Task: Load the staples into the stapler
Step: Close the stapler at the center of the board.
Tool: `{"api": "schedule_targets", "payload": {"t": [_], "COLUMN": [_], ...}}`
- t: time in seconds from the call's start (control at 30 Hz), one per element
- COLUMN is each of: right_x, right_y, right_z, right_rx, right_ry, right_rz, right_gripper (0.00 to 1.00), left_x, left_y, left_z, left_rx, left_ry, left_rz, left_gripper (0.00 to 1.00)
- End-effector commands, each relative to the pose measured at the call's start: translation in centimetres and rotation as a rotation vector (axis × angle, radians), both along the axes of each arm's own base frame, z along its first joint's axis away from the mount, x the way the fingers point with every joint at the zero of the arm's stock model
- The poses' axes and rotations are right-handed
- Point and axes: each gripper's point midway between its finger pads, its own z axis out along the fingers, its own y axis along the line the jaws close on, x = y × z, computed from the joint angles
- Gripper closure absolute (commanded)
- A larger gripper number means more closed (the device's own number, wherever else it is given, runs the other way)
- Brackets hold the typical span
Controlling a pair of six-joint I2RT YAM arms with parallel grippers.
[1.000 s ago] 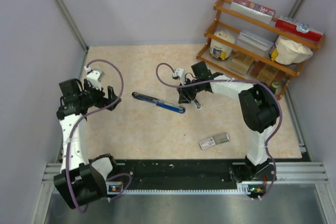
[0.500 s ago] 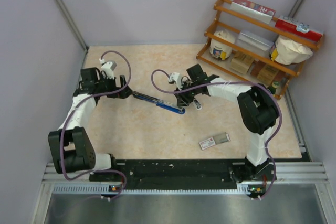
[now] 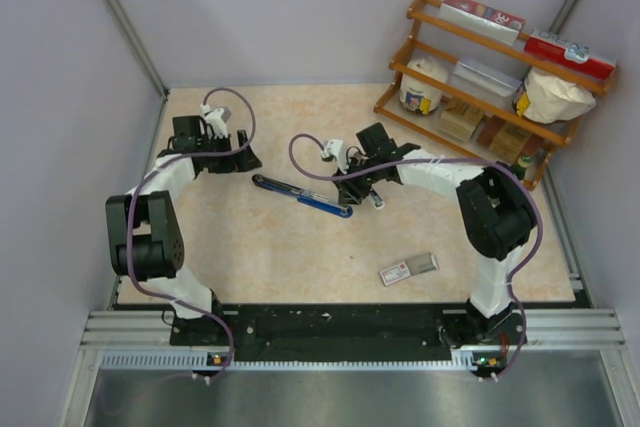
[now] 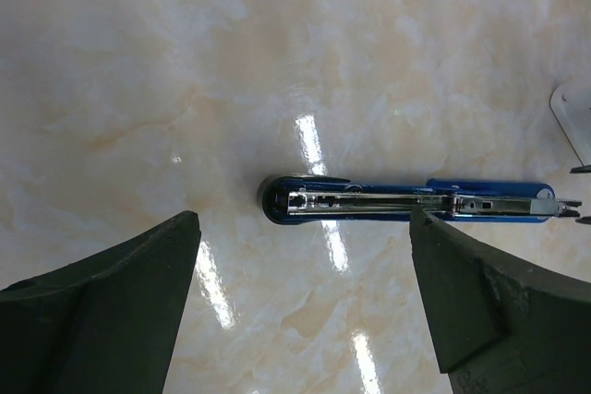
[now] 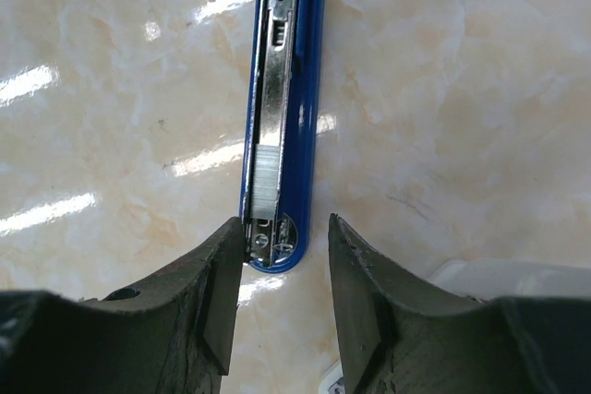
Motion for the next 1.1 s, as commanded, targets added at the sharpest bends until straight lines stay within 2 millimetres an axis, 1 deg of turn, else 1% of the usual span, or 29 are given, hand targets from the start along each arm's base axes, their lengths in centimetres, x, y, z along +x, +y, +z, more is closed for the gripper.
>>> {"api": "schedule_targets", "payload": {"t": [0.0, 0.33, 0.57, 0.67, 0.7, 0.77, 0.9, 0.97, 1.07], "right_x": [-1.4, -2.0, -2.3, -2.3, -2.3, -2.3, -2.4, -2.6, -2.9], "right_y": [0.7, 0.8, 0.4, 0.3, 0.3, 0.3, 0.4, 0.4, 0.2], "right_z": [0.1, -0.7, -2.3, -2.8, -2.9, -3.0, -3.4, -3.8, -4.4], "right_rx": [0.005, -0.014, -0.053, -0.074, -0.077, -0.087, -0.107, -0.12, -0.138], "right_ry": [0.009, 0.029, 0.048, 0.044, 0.043, 0.036, 0.037, 0.043, 0.053], "right_rz": [0.043, 0.057, 0.056, 0.057, 0.058, 0.058, 0.057, 0.057, 0.051], "right_gripper": [0.59, 0.61, 0.71, 0.73, 0.76, 0.84, 1.0, 1.0, 1.0], "left_x": [2.4, 3.5, 3.6, 3.7, 3.7, 3.7, 3.5, 3.1, 1.9], "left_y": [0.0, -0.5, -1.2, -1.5, -1.6, -1.9, -2.7, -3.1, -3.3], "left_z": [0.9, -0.2, -1.3, -1.7, -1.8, -2.1, -2.0, -1.8, -2.2], "left_rx": [-0.003, -0.017, -0.032, -0.043, -0.048, -0.059, -0.086, -0.09, -0.086], "left_ry": [-0.049, -0.034, -0.01, -0.001, 0.001, 0.009, 0.018, 0.026, 0.067], "left_rz": [0.016, 0.02, 0.006, -0.001, -0.003, -0.008, -0.024, -0.038, -0.046], "left_gripper": [0.01, 0.01, 0.01, 0.01, 0.01, 0.01, 0.01, 0.01, 0.01]}}
